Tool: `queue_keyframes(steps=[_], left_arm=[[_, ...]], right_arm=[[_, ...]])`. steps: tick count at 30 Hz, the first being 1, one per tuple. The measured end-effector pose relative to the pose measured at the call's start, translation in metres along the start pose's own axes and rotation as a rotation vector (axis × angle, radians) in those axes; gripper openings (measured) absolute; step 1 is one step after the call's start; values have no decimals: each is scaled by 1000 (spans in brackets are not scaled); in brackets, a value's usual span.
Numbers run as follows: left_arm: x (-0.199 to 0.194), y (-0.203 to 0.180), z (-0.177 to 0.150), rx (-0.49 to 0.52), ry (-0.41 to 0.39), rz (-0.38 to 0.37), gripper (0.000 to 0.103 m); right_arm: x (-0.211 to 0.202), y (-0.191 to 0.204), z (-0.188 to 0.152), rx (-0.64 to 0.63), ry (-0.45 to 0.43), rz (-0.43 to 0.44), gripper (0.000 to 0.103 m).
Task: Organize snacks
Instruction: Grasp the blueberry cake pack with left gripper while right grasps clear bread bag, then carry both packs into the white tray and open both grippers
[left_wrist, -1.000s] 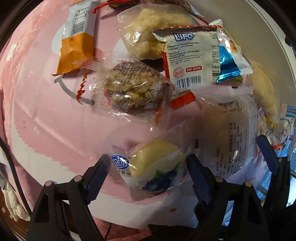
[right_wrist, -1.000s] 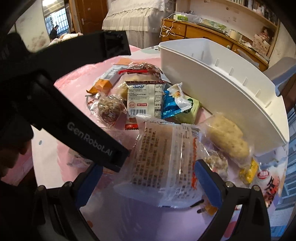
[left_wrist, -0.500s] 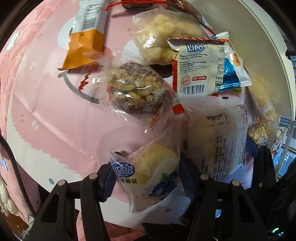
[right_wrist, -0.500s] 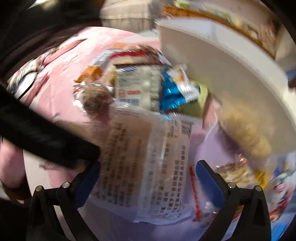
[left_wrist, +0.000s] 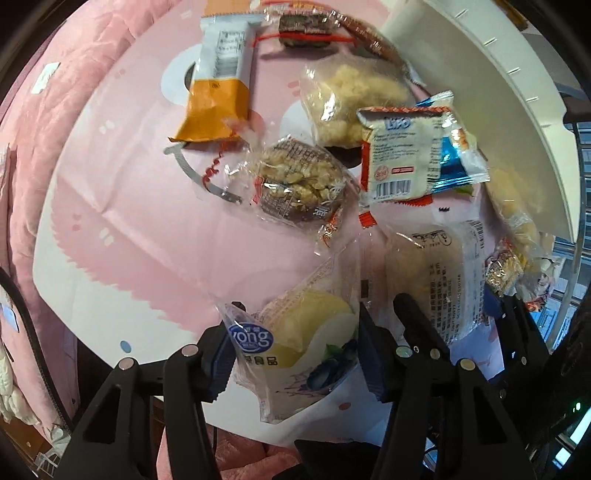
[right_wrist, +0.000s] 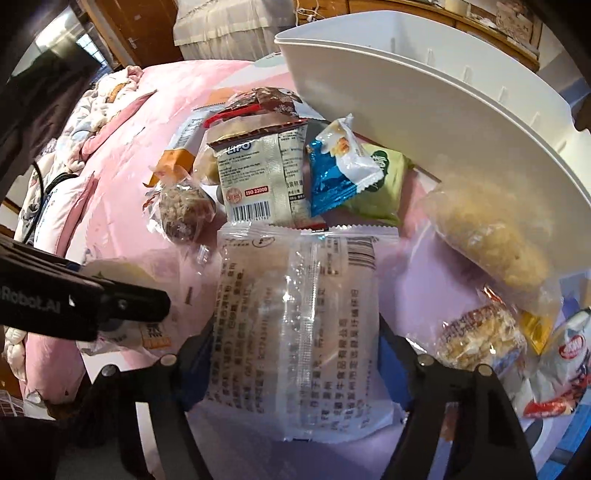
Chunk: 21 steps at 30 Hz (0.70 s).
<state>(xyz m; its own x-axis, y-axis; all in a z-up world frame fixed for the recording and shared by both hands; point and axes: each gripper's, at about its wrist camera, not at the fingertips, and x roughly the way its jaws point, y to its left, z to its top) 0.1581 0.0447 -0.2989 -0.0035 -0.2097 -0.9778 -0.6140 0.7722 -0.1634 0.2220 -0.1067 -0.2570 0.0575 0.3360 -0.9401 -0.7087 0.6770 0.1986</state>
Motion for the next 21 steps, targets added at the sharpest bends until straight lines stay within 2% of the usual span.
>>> queue_keyframes(steps=[6,10,16,21], left_arm=[[-40,-10,-14,53,-31,-3,56],[-78,-29,-14,130,-68,4,56],[-123,-61,-12,238,-132,-10,56],[-147,-100,-9,344,-183,-4,57]], right_arm=[[-21,-14,-10,147,46,33,68],[-42,-25,-21,244,22,78,68],[-88,-39,-19,311,-64,71,68],[-130,-54,-6,343,-182,45,68]])
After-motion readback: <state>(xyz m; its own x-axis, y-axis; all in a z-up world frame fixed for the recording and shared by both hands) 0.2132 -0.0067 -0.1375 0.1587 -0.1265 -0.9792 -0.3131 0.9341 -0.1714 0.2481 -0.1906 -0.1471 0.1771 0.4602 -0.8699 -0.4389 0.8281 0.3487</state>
